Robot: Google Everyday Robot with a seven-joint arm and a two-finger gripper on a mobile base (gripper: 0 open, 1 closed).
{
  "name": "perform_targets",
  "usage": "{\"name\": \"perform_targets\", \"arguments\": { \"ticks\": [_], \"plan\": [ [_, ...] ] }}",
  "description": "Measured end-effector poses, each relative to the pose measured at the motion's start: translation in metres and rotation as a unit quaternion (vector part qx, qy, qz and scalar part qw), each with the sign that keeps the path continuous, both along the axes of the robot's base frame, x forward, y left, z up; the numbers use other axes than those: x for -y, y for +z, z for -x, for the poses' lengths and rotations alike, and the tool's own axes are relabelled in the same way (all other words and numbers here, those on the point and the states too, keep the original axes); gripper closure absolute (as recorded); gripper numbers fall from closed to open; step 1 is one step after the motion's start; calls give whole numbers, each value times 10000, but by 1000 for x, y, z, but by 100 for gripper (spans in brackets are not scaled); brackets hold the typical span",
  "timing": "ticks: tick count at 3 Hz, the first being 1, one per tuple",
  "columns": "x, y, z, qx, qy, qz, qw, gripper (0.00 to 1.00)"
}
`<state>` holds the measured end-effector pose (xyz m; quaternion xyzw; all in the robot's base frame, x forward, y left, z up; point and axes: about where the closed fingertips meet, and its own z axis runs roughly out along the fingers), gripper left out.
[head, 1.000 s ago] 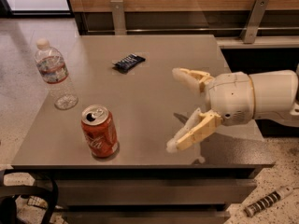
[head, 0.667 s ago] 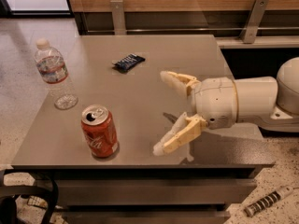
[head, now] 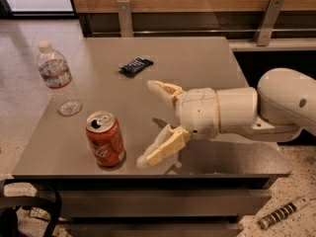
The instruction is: Move coke can near rxbar blueberry
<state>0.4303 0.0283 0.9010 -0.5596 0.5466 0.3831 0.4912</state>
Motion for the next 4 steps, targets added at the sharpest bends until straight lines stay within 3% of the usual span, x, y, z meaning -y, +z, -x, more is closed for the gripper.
{"name": "perform_targets", "arguments": {
  "ticks": [3,4],
  "plan": [
    [-62,-16,11,-207,212,-256,9992,0],
    [-73,-20,16,-253,283,-384,9985,15]
  ]
}}
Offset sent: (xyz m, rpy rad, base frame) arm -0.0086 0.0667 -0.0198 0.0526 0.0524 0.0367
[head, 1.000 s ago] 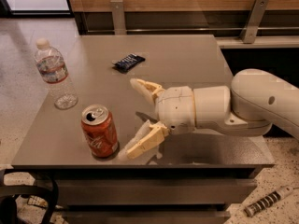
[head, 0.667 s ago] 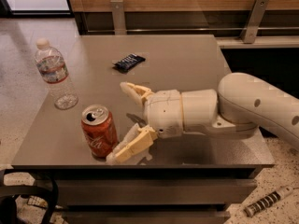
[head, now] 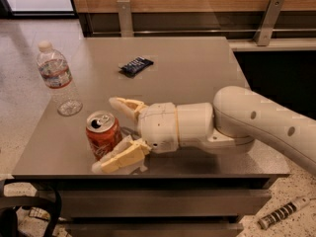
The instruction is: Move coke can near rxbar blueberry
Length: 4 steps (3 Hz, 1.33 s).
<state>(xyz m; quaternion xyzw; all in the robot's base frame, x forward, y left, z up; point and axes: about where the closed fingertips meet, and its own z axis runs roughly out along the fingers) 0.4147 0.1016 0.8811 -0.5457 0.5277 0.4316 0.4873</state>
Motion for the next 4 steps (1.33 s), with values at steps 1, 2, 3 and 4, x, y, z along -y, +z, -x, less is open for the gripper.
{"name": "perform_targets", "arguments": {
  "ticks": [1,2,3,4],
  "plan": [
    [-2,1,1,13,19,10,10000,38],
    [-3,2,2,24,38,15,10000,61],
    [-5,3,4,34,58,21,10000,84],
    [-7,4,5,45,78,27,10000,100]
  ]
}}
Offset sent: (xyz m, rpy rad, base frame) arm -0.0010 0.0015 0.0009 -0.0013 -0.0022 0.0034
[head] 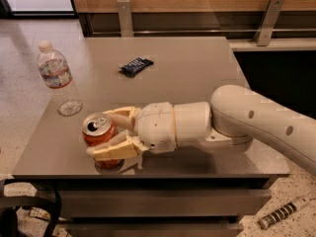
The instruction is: Move coke can near rxbar blueberry
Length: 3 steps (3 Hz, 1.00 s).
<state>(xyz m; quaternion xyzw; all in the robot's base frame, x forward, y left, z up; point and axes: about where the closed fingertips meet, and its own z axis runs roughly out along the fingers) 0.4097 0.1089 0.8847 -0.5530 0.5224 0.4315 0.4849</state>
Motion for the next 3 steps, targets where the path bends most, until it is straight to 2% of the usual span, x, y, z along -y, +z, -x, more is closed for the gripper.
{"name": "perform_targets", "arguments": {
  "ticks": [1,2,3],
  "plan": [
    [7,4,-9,-173,-115,23,9998,100],
    [36,22,-37,-362,-479,-24,9982,100],
    [81,40,-77,-351,-996,-26,9944,100]
  ]
}}
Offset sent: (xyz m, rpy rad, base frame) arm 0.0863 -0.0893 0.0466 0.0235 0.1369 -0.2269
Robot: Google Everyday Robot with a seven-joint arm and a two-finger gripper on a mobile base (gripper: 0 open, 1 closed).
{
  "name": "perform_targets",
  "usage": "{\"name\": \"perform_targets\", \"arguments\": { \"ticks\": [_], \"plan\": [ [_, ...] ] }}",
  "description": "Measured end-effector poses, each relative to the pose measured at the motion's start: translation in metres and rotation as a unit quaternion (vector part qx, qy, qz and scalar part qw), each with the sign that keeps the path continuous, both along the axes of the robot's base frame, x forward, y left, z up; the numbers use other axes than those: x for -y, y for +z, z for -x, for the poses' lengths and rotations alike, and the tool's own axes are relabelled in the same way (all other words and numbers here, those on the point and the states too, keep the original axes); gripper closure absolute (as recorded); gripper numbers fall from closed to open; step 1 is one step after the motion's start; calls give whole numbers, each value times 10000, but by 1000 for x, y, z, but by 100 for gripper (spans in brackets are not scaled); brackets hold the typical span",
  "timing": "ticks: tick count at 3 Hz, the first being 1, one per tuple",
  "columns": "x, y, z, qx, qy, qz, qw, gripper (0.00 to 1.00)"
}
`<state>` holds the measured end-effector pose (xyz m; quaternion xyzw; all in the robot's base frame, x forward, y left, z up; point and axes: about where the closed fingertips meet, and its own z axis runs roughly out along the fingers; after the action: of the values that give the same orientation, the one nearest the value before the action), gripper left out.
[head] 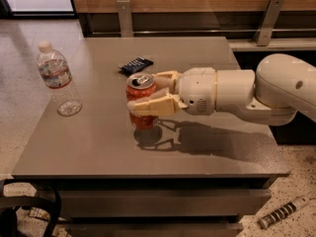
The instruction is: Move coke can near rxbar blueberry
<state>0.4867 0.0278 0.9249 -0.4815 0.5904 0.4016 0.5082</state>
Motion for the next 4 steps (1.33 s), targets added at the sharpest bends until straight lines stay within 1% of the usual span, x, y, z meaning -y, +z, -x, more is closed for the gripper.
{"name": "perform_targets", "arguments": {
  "ticks": [1,2,3,4],
  "plan": [
    [53,14,-58,134,-547,196,9982,100],
    [82,23,-103,289,-870,287,9954,100],
    [92,21,-139,350,-1083,227,9932,100],
    [83,8,-177,288,-1311,1,9909,100]
  ]
}}
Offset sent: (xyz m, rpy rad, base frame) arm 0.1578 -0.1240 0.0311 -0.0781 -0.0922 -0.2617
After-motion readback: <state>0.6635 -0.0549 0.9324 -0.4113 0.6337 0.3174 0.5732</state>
